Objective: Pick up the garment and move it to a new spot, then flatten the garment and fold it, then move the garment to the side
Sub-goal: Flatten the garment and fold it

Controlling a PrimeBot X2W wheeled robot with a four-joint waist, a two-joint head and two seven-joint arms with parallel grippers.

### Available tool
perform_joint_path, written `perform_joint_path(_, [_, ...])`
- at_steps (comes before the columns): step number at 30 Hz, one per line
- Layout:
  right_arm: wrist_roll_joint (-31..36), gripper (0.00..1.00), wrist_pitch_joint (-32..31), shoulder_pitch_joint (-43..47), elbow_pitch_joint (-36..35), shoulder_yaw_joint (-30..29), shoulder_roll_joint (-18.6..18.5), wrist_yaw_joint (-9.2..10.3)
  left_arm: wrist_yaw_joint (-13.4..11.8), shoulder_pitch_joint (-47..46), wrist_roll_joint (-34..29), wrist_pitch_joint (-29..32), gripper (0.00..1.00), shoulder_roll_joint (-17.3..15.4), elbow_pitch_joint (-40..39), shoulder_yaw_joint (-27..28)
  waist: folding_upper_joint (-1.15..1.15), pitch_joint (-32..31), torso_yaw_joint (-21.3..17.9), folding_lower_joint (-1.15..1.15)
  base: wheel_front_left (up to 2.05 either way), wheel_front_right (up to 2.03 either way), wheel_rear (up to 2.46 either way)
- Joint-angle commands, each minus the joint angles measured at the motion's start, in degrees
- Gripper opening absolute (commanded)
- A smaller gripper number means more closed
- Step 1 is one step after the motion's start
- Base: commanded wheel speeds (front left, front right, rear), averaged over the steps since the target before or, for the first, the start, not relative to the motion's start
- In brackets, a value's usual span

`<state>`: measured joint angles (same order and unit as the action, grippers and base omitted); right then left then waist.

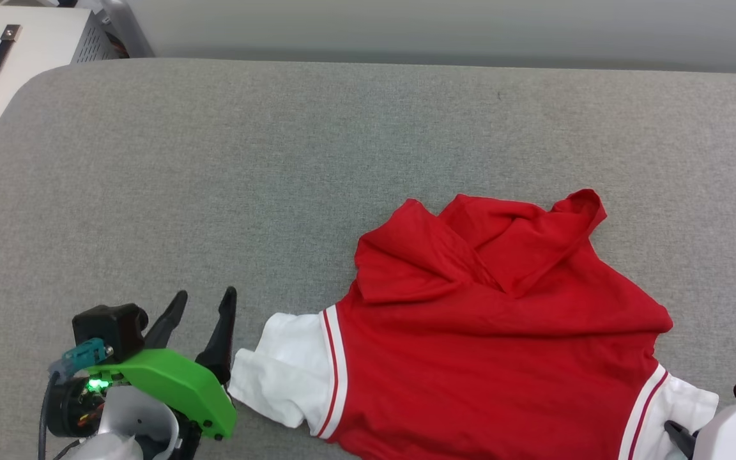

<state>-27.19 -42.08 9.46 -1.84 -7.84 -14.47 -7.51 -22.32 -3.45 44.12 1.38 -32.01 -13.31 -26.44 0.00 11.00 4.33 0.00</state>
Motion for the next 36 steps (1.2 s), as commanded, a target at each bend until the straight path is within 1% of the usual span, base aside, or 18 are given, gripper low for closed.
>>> perform_joint_path(1, [0.44,0.00,-0.05,1.10,0.35,0.68,1.18,0.02,1.02,0.87,1.70,2.42,1.00,-1.41,-0.93,-0.13,0.00,-0.86,-0.35,0.00,0.00,0.00,0.00])
perform_joint_path(4, [0.83,0.00,-0.03,1.08,-0.59,0.89,1.52,0.02,3.18,1.00,4.49,9.28,1.00,-4.32,-2.04,-1.92,0.00,-1.00,-0.67,0.00,0.00,0.00,0.00])
perform_joint_path(8, [1.07,0.00,-0.25,0.72,-1.47,1.48,1.99,0.02,5.37,0.27,6.64,16.63,1.00,-6.45,0.14,-4.91,0.00,-0.62,-1.42,0.00,0.00,0.00,0.00])
perform_joint_path(9, [1.10,0.00,-0.27,0.61,-1.62,1.62,2.05,0.02,5.81,-0.04,6.95,17.80,1.00,-6.52,0.91,-5.53,0.00,-0.44,-1.62,0.00,0.00,0.00,0.00])
perform_joint_path(12, [1.16,0.00,-0.16,0.30,-1.95,2.01,2.25,0.02,6.72,-1.30,7.68,20.96,1.00,-6.36,4.83,-7.14,0.00,0.30,-2.29,0.00,0.00,0.00,0.00])
perform_joint_path(17, [0.95,0.00,0.09,0.13,-2.04,2.24,2.46,0.02,9.02,-3.69,8.62,23.66,1.00,-5.14,11.20,-8.93,0.00,1.44,-3.25,0.00,0.00,0.00,0.00])
perform_joint_path(22, [0.74,0.00,0.33,-0.27,-1.95,2.25,2.41,0.02,11.41,-6.73,8.21,25.11,1.00,-3.19,18.35,-11.00,0.00,2.34,-3.86,0.00,0.00,0.00,0.00])
perform_joint_path(26, [0.60,0.00,0.47,-0.54,-1.86,2.26,2.35,0.02,12.87,-7.71,8.08,28.53,1.00,-1.75,22.69,-14.01,0.00,2.62,-4.21,0.00,0.00,0.00,0.00])
perform_joint_path(27, [0.54,0.00,0.55,-0.61,-1.86,2.21,2.35,0.02,13.19,-7.76,8.23,29.33,0.73,-1.22,23.53,-14.69,0.00,2.63,-4.27,0.00,0.00,0.00,0.00])
perform_joint_path(28, [0.48,0.00,0.63,-0.68,-1.89,2.12,2.34,0.02,13.75,-7.89,8.51,30.03,0.20,-0.47,24.43,-15.38,0.00,2.61,-4.31,0.00,0.00,0.00,0.00])
perform_joint_path(29, [0.48,0.00,0.65,-0.71,-1.90,2.06,2.30,0.02,14.12,-8.05,8.55,30.16,0.02,0.06,25.07,-15.77,0.00,2.58,-4.33,0.00,0.00,0.00,0.00])
perform_joint_path(30, [0.47,0.00,0.68,-0.73,-1.95,1.98,2.27,0.02,14.54,-8.17,8.67,30.25,0.00,0.64,25.85,-16.12,0.00,2.50,-4.33,0.00,0.00,0.00,0.00])
perform_joint_path(33, [0.63,0.00,0.69,-0.59,-2.04,1.63,2.19,0.02,14.95,-8.43,8.74,29.58,0.00,1.83,27.08,-16.38,0.00,2.07,-4.12,0.00,0.00,0.00,0.00])
perform_joint_path(36, [0.77,0.00,1.04,-0.56,-2.41,1.09,2.18,0.02,14.49,-8.68,8.17,27.73,0.00,1.84,26.92,-15.72,0.00,1.37,-3.68,0.00,0.00,0.00,0.00])
